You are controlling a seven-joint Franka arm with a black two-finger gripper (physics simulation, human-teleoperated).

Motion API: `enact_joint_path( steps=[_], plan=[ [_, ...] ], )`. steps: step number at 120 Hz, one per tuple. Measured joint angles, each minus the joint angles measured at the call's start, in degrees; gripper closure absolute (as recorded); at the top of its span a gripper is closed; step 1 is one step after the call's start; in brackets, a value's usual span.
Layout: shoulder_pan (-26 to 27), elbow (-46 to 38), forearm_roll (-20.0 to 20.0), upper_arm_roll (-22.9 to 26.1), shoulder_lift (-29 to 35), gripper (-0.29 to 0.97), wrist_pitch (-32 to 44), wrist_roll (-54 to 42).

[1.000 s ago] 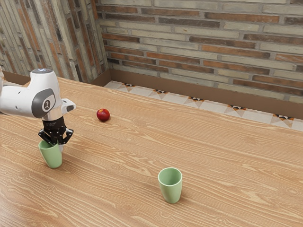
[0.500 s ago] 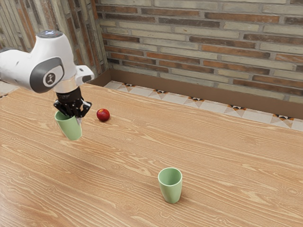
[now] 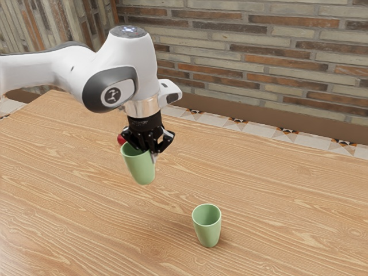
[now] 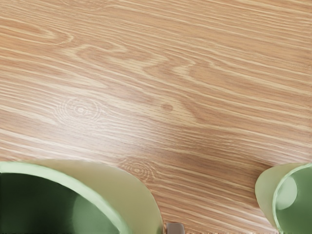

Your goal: Place the left cup onto the right cup

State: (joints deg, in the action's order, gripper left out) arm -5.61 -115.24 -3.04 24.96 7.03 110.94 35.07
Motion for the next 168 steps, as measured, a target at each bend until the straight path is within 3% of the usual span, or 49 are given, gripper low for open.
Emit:
enact_joint_path(
  steps=[19, 48, 91, 125, 168],
  plan=[
    [1.07, 5.96, -0.39, 3.29, -4.79, 0.79, -2.91, 5.79],
    [6.63, 13.79, -2.04, 3.92, -12.05, 0.79, -7.87, 14.27],
    [9.62, 25.10, -8.54, 3.87, -23.57, 0.79, -13.04, 23.79],
    [10.49, 27.75, -9.77, 3.93, -28.13, 0.79, -12.40, 28.32],
    [10.95, 26.84, -9.47, 4.05, -29.26, 0.79, -8.79, 33.26]
  ],
)
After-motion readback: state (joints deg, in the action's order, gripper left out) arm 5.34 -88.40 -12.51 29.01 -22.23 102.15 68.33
